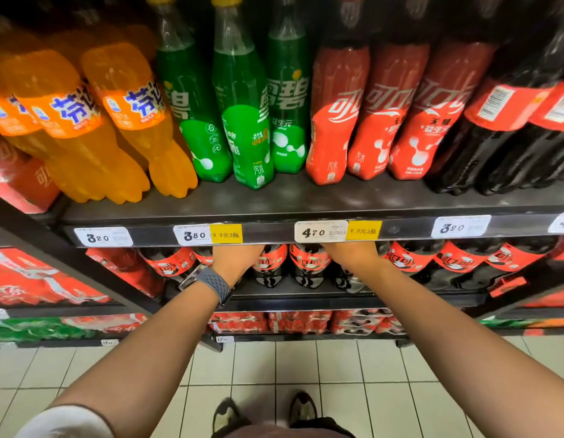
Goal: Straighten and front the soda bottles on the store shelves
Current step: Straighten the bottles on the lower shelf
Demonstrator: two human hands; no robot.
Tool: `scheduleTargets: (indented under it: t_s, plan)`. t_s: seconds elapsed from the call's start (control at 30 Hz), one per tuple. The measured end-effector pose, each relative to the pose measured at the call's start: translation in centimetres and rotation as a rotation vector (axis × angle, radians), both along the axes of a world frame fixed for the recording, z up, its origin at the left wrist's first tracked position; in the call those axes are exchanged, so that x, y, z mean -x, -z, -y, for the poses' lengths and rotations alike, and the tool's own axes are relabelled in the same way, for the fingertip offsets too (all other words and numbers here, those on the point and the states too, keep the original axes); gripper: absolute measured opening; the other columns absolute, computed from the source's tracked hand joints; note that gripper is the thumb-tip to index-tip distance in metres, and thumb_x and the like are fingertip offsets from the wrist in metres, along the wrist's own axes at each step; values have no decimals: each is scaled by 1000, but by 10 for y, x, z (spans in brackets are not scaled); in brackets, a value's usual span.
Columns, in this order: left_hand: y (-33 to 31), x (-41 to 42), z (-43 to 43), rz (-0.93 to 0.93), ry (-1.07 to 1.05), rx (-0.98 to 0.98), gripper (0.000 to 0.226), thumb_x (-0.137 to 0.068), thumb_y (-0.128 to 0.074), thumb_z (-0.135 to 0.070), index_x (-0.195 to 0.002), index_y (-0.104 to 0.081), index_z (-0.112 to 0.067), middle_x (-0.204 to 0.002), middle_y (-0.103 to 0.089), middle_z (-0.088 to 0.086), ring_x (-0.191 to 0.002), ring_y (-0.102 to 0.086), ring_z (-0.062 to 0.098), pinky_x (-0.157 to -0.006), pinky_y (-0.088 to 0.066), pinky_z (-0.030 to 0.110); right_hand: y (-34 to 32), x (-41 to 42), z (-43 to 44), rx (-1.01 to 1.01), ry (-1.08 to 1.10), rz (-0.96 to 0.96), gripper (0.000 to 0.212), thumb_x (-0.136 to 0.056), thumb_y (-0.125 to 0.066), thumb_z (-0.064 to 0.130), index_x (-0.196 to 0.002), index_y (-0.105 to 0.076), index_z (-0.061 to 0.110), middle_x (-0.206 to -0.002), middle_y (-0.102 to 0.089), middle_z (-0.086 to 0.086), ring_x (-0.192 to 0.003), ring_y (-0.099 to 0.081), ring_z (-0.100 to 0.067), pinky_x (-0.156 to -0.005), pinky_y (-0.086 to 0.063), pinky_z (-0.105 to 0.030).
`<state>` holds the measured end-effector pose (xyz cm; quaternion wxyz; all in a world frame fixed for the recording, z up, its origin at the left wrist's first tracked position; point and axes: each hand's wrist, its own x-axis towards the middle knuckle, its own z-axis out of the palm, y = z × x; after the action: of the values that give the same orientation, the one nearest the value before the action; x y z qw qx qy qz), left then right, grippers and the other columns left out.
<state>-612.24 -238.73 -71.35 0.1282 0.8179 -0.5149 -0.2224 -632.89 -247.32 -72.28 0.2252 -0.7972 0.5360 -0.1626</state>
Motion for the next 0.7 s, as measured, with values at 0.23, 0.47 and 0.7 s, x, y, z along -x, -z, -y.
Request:
scheduleTargets:
  t_s: [0.23,0.47,0.7]
  plan:
    - [-7,13,-6,102,10,295,19,-96,-52,-36,-82,-59,-24,-89,-68,1,-88,-63,24,-80,-52,40,3,4,7,39,-79,-114,21,-96,-47,28,-75,-44,28,-93,-63,2,-84,-50,-9,-65,-30,-20]
    - [4,-5,-8,132,133,85,28,-100,-42,-31,-99,-65,-14,-100,-68,13,-97,-62,29,-84,-48,41,3,5,6,144,-101,-187,22,-97,-47,27,-96,-63,12,-104,-66,-2,-99,-58,-20,-71,-30,-22]
    - [10,15,-31,32,19,372,45,-91,-58,-42,-53,-52,-19,-48,-49,-6,-45,-45,11,-57,-42,31,-6,41,-30,224,-61,-140,21,-94,-50,35,-108,-60,22,-77,-59,1,-74,-59,-27,-58,-33,-27]
